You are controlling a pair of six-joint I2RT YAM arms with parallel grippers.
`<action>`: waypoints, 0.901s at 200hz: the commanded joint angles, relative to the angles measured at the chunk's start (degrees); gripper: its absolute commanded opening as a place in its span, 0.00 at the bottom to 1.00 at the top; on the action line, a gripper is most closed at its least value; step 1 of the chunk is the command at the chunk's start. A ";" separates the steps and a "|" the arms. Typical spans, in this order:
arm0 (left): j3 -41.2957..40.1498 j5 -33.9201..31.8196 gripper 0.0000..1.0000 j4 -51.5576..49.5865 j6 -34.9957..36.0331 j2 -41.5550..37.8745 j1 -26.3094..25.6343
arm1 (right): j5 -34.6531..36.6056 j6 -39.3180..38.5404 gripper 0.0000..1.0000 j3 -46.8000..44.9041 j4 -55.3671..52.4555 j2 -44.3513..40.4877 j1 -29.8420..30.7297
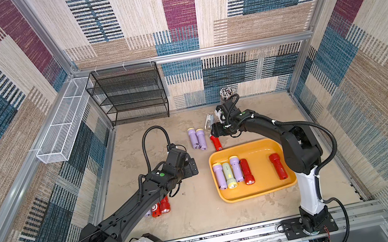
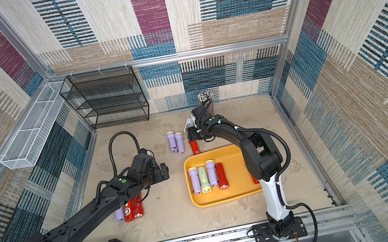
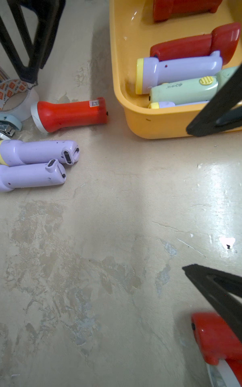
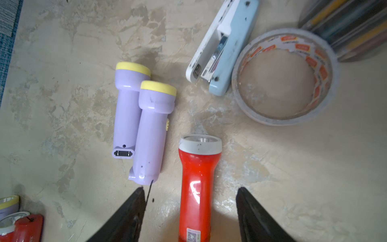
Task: Put the flashlights into the storage boxes
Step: Pick up the flashlight from the center of the board.
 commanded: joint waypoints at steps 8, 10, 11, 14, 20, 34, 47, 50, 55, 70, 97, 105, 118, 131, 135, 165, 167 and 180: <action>-0.67 1.55 0.99 2.13 0.97 0.28 0.77 | -0.23 0.60 0.73 -0.02 0.22 1.59 0.62; -0.77 1.56 0.99 2.08 0.97 0.35 0.82 | -0.19 0.61 0.73 0.01 0.20 1.69 0.66; -0.80 1.64 0.99 2.07 1.01 0.36 0.84 | -0.21 0.61 0.73 0.02 0.22 1.77 0.67; -0.84 1.67 0.99 2.16 1.00 0.32 0.91 | -0.23 0.53 0.74 0.10 0.19 2.02 0.74; -1.00 1.86 0.99 2.24 1.00 0.34 1.03 | -0.25 0.61 0.74 0.41 0.09 2.49 0.83; -1.40 2.08 0.99 2.44 1.05 0.28 1.21 | -0.28 0.65 0.74 1.25 -0.02 3.69 1.09; -1.81 2.24 0.99 2.56 1.07 0.10 1.55 | -0.63 0.57 0.74 2.35 -0.36 4.94 1.19; -1.94 2.36 0.99 2.53 1.09 0.01 1.61 | -0.59 0.62 0.74 2.69 -0.49 5.38 1.13; -2.13 2.40 0.99 2.55 1.05 -0.16 1.72 | -0.75 0.63 0.74 3.22 -0.61 5.94 1.23; -2.61 2.58 0.99 2.51 1.12 -0.65 2.20 | -0.71 0.63 0.73 4.91 -1.31 7.52 1.20; -3.42 2.86 0.99 2.62 1.27 -1.64 2.92 | -0.09 0.71 0.72 7.13 -2.18 9.40 1.29; -3.60 2.99 0.99 2.66 1.31 -1.81 3.20 | 0.11 0.77 0.72 7.76 -2.51 9.93 1.24; -3.79 3.27 0.99 2.68 1.40 -1.84 3.56 | 0.46 0.78 0.71 8.85 -3.23 11.16 1.29; -4.00 3.54 0.99 2.97 1.45 -1.89 3.95 | 0.89 0.82 0.66 9.83 -3.86 12.24 1.33; -4.08 3.68 0.99 2.95 1.41 -1.89 4.04 | 1.06 0.86 0.65 10.09 -4.07 12.50 1.32; -4.66 4.42 0.99 3.55 1.40 -1.83 4.63 | 3.08 0.82 0.60 11.49 -5.35 14.01 1.44; -4.69 4.41 0.99 3.60 1.43 -1.87 4.64 | 3.21 0.77 0.60 11.59 -5.50 14.07 1.53; -4.93 4.67 0.99 3.82 1.46 -1.91 4.82 | 4.09 0.69 0.59 12.13 -6.07 14.39 1.51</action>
